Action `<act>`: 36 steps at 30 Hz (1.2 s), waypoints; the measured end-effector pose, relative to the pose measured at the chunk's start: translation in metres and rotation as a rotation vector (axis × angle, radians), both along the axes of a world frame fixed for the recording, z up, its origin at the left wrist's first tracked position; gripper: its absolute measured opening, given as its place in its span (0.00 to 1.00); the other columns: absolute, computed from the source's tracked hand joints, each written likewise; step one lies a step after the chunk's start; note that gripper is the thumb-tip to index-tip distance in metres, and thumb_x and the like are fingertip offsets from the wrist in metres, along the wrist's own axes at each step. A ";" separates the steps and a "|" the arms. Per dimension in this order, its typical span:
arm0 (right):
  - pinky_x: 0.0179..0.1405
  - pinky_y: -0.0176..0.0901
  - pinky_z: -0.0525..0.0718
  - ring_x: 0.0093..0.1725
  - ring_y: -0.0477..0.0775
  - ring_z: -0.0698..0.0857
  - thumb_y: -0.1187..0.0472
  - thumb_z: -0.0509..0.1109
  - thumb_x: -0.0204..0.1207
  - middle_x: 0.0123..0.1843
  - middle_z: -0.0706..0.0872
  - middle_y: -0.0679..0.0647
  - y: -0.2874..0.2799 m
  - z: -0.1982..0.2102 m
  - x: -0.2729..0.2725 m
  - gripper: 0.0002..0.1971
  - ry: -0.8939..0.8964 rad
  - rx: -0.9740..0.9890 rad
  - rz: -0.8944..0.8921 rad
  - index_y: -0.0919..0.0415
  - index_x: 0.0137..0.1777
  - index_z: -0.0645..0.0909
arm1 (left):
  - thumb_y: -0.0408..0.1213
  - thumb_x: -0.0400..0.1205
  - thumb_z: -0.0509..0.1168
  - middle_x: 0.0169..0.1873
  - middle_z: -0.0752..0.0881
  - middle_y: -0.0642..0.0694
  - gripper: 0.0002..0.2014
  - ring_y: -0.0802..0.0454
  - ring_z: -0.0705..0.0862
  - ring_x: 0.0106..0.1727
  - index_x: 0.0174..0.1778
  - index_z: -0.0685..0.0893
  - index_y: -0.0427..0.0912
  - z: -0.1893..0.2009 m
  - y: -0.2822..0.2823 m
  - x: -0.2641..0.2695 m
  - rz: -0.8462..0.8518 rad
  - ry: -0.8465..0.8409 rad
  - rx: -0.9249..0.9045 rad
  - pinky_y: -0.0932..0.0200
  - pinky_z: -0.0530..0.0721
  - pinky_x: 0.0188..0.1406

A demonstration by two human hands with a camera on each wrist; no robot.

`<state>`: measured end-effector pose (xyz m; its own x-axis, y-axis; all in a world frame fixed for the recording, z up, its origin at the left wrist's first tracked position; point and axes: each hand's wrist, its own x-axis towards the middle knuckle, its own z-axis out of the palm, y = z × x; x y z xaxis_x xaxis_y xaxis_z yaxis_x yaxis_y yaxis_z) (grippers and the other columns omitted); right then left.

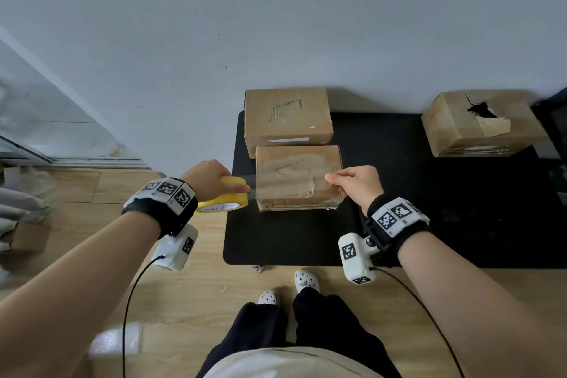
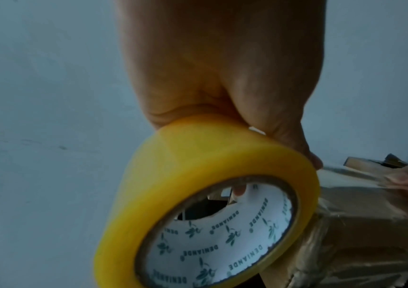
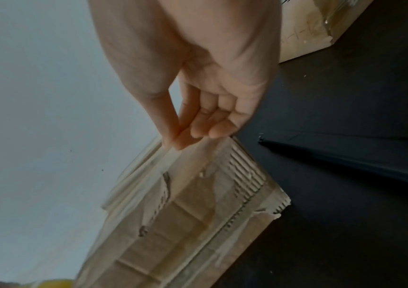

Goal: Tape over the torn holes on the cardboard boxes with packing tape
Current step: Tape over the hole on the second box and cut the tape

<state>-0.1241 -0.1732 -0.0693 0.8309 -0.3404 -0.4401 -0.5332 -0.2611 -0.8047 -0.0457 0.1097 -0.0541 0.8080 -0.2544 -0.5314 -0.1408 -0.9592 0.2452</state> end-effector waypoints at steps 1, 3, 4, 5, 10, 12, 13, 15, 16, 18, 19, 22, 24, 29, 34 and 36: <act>0.52 0.44 0.84 0.40 0.47 0.86 0.61 0.77 0.72 0.36 0.90 0.52 0.000 -0.003 0.002 0.06 0.010 -0.033 0.011 0.60 0.34 0.89 | 0.65 0.72 0.63 0.41 0.88 0.40 0.30 0.46 0.84 0.43 0.47 0.89 0.39 -0.002 -0.001 0.000 0.012 0.008 0.001 0.56 0.79 0.41; 0.56 0.45 0.83 0.45 0.48 0.87 0.60 0.77 0.72 0.37 0.90 0.50 0.000 -0.008 0.005 0.08 0.018 -0.095 0.028 0.58 0.32 0.89 | 0.65 0.72 0.64 0.40 0.88 0.42 0.29 0.47 0.84 0.42 0.47 0.89 0.39 -0.006 -0.002 0.001 0.040 0.028 -0.006 0.57 0.79 0.41; 0.57 0.46 0.83 0.46 0.48 0.87 0.59 0.77 0.72 0.38 0.90 0.50 0.001 -0.009 0.006 0.08 0.020 -0.127 0.036 0.57 0.32 0.88 | 0.64 0.72 0.65 0.39 0.88 0.42 0.29 0.48 0.84 0.41 0.47 0.89 0.39 -0.008 -0.003 0.001 0.053 0.035 -0.014 0.58 0.79 0.40; 0.57 0.46 0.83 0.46 0.48 0.87 0.59 0.77 0.72 0.38 0.90 0.50 0.001 -0.009 0.007 0.08 0.019 -0.162 0.047 0.57 0.32 0.88 | 0.64 0.72 0.65 0.39 0.88 0.43 0.28 0.48 0.83 0.41 0.47 0.89 0.39 -0.009 -0.004 0.001 0.060 0.038 -0.020 0.58 0.78 0.39; 0.53 0.49 0.86 0.44 0.50 0.88 0.59 0.75 0.74 0.38 0.90 0.51 0.003 -0.008 0.006 0.06 -0.014 -0.318 0.109 0.57 0.36 0.89 | 0.64 0.71 0.67 0.32 0.85 0.46 0.26 0.50 0.81 0.38 0.42 0.88 0.41 -0.012 -0.009 0.001 0.069 0.047 -0.021 0.59 0.75 0.37; 0.52 0.49 0.87 0.44 0.50 0.88 0.59 0.75 0.74 0.38 0.90 0.51 0.004 -0.007 0.005 0.06 -0.022 -0.362 0.129 0.58 0.36 0.88 | 0.64 0.71 0.67 0.29 0.82 0.48 0.24 0.51 0.80 0.36 0.38 0.85 0.43 -0.013 -0.010 0.000 0.074 0.055 -0.023 0.59 0.74 0.35; 0.51 0.49 0.87 0.44 0.50 0.87 0.59 0.75 0.74 0.38 0.89 0.51 0.004 -0.008 0.005 0.06 -0.028 -0.385 0.137 0.58 0.37 0.88 | 0.64 0.70 0.67 0.28 0.82 0.49 0.24 0.51 0.80 0.35 0.36 0.84 0.44 -0.013 -0.011 0.000 0.074 0.058 -0.022 0.59 0.74 0.35; 0.50 0.49 0.87 0.45 0.51 0.87 0.59 0.75 0.74 0.40 0.89 0.51 0.005 -0.008 0.003 0.05 -0.041 -0.429 0.149 0.58 0.39 0.87 | 0.64 0.71 0.66 0.27 0.81 0.48 0.23 0.51 0.79 0.34 0.34 0.83 0.44 -0.013 -0.012 -0.001 0.068 0.061 -0.015 0.59 0.73 0.34; 0.49 0.48 0.87 0.45 0.51 0.87 0.58 0.75 0.75 0.41 0.88 0.51 0.006 -0.008 0.003 0.05 -0.045 -0.449 0.156 0.59 0.40 0.87 | 0.64 0.71 0.66 0.27 0.81 0.48 0.23 0.51 0.79 0.34 0.34 0.83 0.44 -0.013 -0.013 -0.002 0.068 0.061 -0.013 0.60 0.73 0.33; 0.48 0.48 0.87 0.46 0.51 0.87 0.57 0.74 0.75 0.42 0.88 0.51 0.008 -0.008 0.002 0.05 -0.037 -0.486 0.172 0.59 0.43 0.87 | 0.64 0.71 0.66 0.26 0.80 0.47 0.24 0.51 0.78 0.33 0.33 0.83 0.42 -0.013 -0.013 -0.002 0.071 0.060 -0.010 0.60 0.72 0.31; 0.47 0.47 0.87 0.46 0.52 0.87 0.57 0.74 0.75 0.43 0.89 0.52 0.008 -0.008 0.003 0.06 -0.025 -0.503 0.186 0.59 0.44 0.87 | 0.64 0.71 0.66 0.26 0.80 0.46 0.25 0.50 0.78 0.32 0.31 0.83 0.42 -0.013 -0.013 -0.003 0.075 0.059 -0.009 0.60 0.72 0.30; 0.47 0.49 0.88 0.46 0.52 0.88 0.54 0.74 0.76 0.44 0.90 0.52 0.006 -0.005 0.009 0.08 0.036 -0.563 0.261 0.59 0.46 0.89 | 0.64 0.71 0.67 0.24 0.78 0.47 0.25 0.50 0.77 0.33 0.28 0.81 0.42 -0.011 -0.014 -0.004 0.094 0.063 -0.013 0.61 0.71 0.29; 0.47 0.51 0.88 0.46 0.53 0.88 0.52 0.74 0.76 0.45 0.90 0.53 0.003 -0.004 0.012 0.10 0.082 -0.598 0.308 0.58 0.48 0.89 | 0.62 0.72 0.67 0.27 0.79 0.49 0.24 0.51 0.78 0.35 0.36 0.84 0.41 -0.008 -0.015 -0.004 0.097 0.059 -0.026 0.61 0.71 0.32; 0.45 0.51 0.87 0.47 0.55 0.87 0.46 0.76 0.72 0.48 0.87 0.54 0.000 -0.002 0.016 0.19 0.142 -0.703 0.321 0.60 0.53 0.83 | 0.62 0.73 0.66 0.56 0.85 0.48 0.26 0.50 0.80 0.56 0.60 0.85 0.49 -0.005 -0.013 -0.007 0.056 0.030 -0.059 0.53 0.78 0.57; 0.51 0.50 0.85 0.50 0.51 0.83 0.51 0.74 0.74 0.52 0.83 0.52 0.001 -0.006 0.004 0.17 -0.230 -0.690 0.373 0.59 0.57 0.78 | 0.63 0.73 0.65 0.57 0.85 0.50 0.22 0.53 0.78 0.53 0.59 0.85 0.55 0.003 -0.012 -0.006 0.026 0.045 -0.068 0.54 0.77 0.56; 0.66 0.54 0.79 0.63 0.54 0.80 0.47 0.66 0.79 0.66 0.80 0.54 0.016 -0.015 -0.007 0.23 -0.377 -0.684 0.604 0.59 0.69 0.75 | 0.60 0.74 0.66 0.57 0.85 0.50 0.20 0.53 0.78 0.54 0.58 0.85 0.56 0.009 -0.012 -0.007 0.012 0.057 -0.115 0.54 0.77 0.58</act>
